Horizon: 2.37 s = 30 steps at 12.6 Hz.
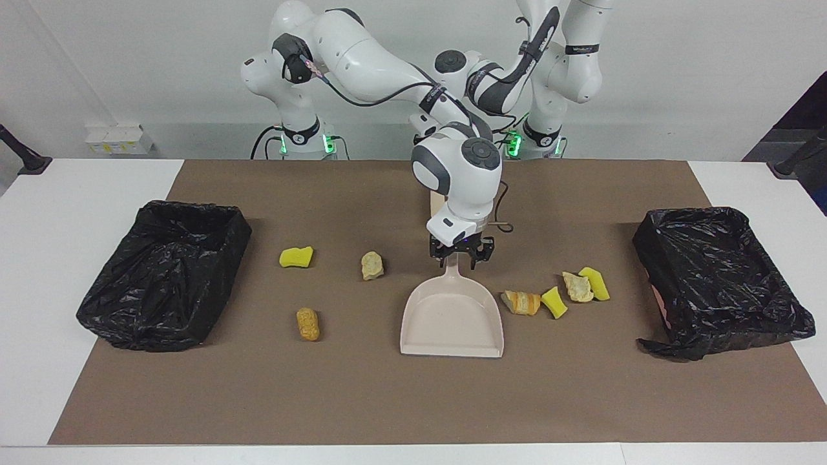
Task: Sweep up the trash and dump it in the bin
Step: 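Lift the dustpan with the right gripper while the left gripper lifts the brush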
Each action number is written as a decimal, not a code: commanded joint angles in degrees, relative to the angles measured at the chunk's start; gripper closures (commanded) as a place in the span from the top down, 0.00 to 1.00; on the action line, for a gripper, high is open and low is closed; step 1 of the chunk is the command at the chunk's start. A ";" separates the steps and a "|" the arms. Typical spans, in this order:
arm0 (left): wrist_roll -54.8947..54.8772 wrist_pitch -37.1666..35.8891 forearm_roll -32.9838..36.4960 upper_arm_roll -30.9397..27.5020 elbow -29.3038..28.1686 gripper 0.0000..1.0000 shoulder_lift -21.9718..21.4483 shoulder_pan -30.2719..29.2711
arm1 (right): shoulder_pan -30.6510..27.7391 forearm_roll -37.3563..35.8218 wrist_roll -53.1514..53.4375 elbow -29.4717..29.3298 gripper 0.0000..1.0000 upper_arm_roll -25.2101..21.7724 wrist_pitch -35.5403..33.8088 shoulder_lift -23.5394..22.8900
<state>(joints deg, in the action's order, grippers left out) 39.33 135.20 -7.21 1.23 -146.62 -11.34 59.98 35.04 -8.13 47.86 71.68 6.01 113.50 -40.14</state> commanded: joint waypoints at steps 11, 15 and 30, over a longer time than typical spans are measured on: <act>0.48 -7.13 0.09 -0.88 -0.07 0.00 -0.97 -4.17 | -1.90 -0.13 1.18 3.03 0.00 0.32 2.87 2.52; -0.13 -11.08 2.10 -0.97 0.45 0.00 -1.93 -7.32 | -3.39 -1.09 -4.94 3.81 0.00 0.23 2.17 5.16; -32.46 -30.26 8.43 -1.14 22.60 0.00 2.18 -49.76 | -12.00 -4.96 -69.10 6.37 0.00 0.14 2.87 6.04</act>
<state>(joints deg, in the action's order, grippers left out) 8.82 105.79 -0.76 -0.63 -128.16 -13.06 14.19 24.40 -11.23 -15.31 75.53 5.49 115.14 -35.92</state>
